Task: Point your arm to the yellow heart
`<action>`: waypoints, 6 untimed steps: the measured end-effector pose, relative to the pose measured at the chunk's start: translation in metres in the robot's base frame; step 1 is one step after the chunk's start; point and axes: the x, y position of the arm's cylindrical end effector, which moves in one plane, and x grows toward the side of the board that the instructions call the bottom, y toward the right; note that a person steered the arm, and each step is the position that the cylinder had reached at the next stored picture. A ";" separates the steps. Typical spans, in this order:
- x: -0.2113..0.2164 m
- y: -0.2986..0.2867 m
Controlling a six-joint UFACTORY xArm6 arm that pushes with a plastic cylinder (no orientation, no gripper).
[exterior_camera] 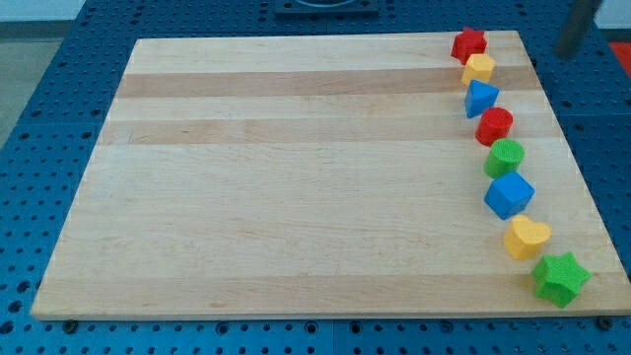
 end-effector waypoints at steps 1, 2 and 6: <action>0.087 0.000; 0.156 0.000; 0.264 -0.032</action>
